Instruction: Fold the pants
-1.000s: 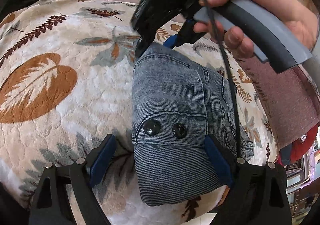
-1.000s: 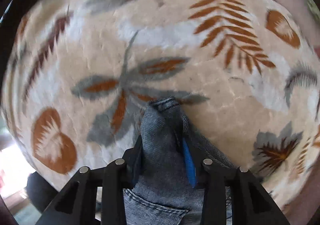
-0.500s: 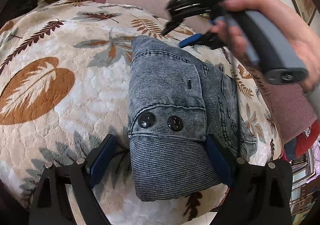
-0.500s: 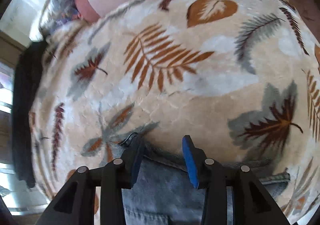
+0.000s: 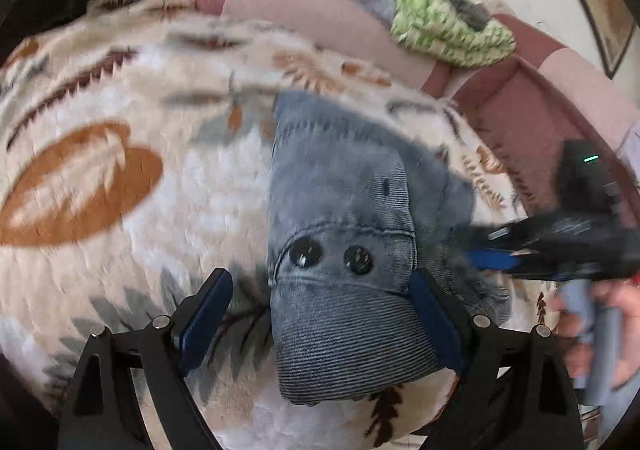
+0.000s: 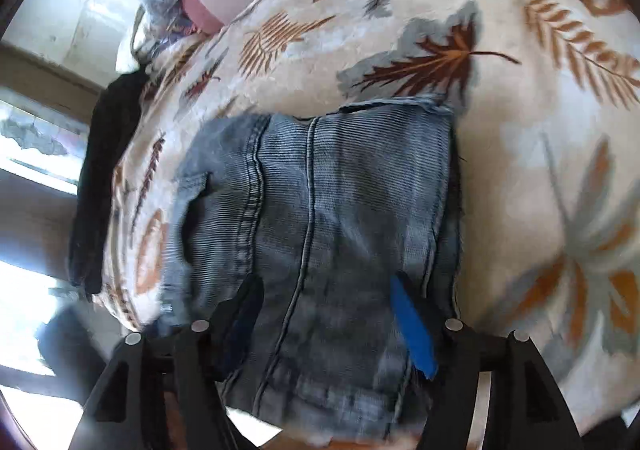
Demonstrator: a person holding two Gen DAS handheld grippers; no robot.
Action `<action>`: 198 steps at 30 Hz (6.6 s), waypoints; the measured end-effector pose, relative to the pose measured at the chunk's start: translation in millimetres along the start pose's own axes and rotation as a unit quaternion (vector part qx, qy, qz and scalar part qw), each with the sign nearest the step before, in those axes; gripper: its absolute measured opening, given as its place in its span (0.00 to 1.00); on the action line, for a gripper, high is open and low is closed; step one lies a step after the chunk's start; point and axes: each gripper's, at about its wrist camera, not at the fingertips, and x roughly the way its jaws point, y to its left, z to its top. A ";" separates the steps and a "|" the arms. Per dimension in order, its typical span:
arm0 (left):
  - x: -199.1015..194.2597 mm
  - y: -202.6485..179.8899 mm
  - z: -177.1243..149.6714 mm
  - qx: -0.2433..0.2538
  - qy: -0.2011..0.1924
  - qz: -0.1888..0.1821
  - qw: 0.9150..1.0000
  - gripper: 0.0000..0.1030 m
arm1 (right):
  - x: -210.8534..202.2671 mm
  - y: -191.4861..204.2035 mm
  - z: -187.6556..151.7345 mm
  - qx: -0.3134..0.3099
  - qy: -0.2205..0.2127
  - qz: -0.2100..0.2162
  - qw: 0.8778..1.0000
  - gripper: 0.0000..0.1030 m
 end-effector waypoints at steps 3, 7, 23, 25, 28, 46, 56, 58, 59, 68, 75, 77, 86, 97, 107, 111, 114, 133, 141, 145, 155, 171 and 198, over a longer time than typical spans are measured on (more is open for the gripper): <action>-6.8 -2.5 -1.0 0.015 -0.020 0.005 1.000 0.87 | -28.0 12.5 -11.5 -0.022 -0.050 0.029 0.998 0.68; -8.1 -4.3 3.0 0.020 -0.022 0.023 0.999 0.87 | 4.4 -9.4 -50.6 -0.033 -0.005 0.014 0.999 0.78; -24.7 -17.8 11.4 0.044 -0.023 0.107 0.993 0.87 | -35.1 -28.0 -58.6 -0.021 -0.066 0.063 0.996 0.78; -26.2 -18.9 12.3 0.044 -0.025 0.106 0.993 0.87 | -47.7 -20.7 -61.8 -0.029 -0.084 0.088 0.992 0.78; -27.0 -17.0 14.5 0.039 -0.026 0.100 0.994 0.87 | -25.9 -21.0 -68.4 -0.031 -0.059 0.096 0.993 0.89; 28.1 17.7 63.6 -0.089 0.095 -0.098 0.987 0.87 | 17.0 -60.7 11.7 0.068 0.027 0.153 0.985 0.87; 59.6 17.8 61.7 -0.108 0.124 -0.134 0.977 0.86 | 31.7 -43.6 19.8 0.038 0.035 0.123 0.991 0.79; 58.5 15.7 62.3 -0.093 0.124 -0.104 0.982 0.70 | 30.0 -41.8 18.1 0.026 0.036 0.096 0.994 0.49; 57.7 14.1 61.7 -0.080 0.126 -0.083 0.985 0.59 | 29.7 -42.2 16.4 0.025 0.035 0.087 0.995 0.39; 22.5 -31.0 56.7 0.069 0.061 0.017 0.996 0.32 | -1.0 5.8 1.1 -0.049 -0.027 0.030 0.998 0.22; -37.6 -45.5 94.8 0.128 -0.052 0.027 0.990 0.32 | -46.7 57.5 26.5 -0.109 -0.096 0.046 0.988 0.21; -41.1 -39.4 116.1 0.128 -0.068 0.028 0.989 0.32 | -49.3 68.2 44.1 -0.120 -0.109 0.051 0.985 0.21; 42.2 16.5 158.9 0.077 -0.023 0.038 0.996 0.39 | 29.5 65.3 109.7 -0.119 -0.091 0.019 0.989 0.24; 11.6 30.3 132.7 0.039 -0.035 0.088 0.995 0.87 | 13.5 53.6 70.7 -0.132 -0.130 -0.021 0.983 0.68; 36.7 32.1 108.9 0.036 -0.012 0.133 0.990 0.92 | 40.4 46.7 19.1 -0.181 -0.083 -0.115 0.973 0.85; 35.6 34.8 108.8 0.034 -0.018 0.131 0.991 0.92 | 12.7 41.9 20.2 -0.161 -0.105 -0.118 0.974 0.85; 34.5 37.5 104.5 0.032 -0.018 0.122 0.992 0.92 | -7.5 47.4 34.6 -0.145 -0.133 -0.107 0.975 0.85; 32.3 51.7 109.9 0.002 -0.023 0.102 0.995 0.92 | 66.9 60.3 128.5 -0.091 -0.110 -0.154 0.978 0.94; 13.8 28.2 91.4 0.055 -0.073 0.133 0.987 0.92 | -19.7 33.8 -8.1 -0.109 -0.191 -0.082 0.972 0.99; 7.9 9.6 78.1 0.065 -0.056 0.152 0.985 0.92 | -21.4 17.2 -53.7 -0.140 -0.189 -0.096 0.967 0.99; -19.6 -10.9 39.9 0.021 -0.044 0.197 0.979 0.92 | -18.8 11.9 -79.5 -0.170 -0.215 -0.048 0.961 0.99; -46.2 -45.8 28.3 0.090 -0.067 0.237 0.965 0.92 | -24.0 24.1 -90.3 -0.192 -0.202 -0.054 0.959 0.99; -47.1 -25.7 80.7 0.073 -0.065 0.211 0.973 0.94 | -27.1 102.3 -27.8 -0.273 -0.124 -0.118 0.947 0.99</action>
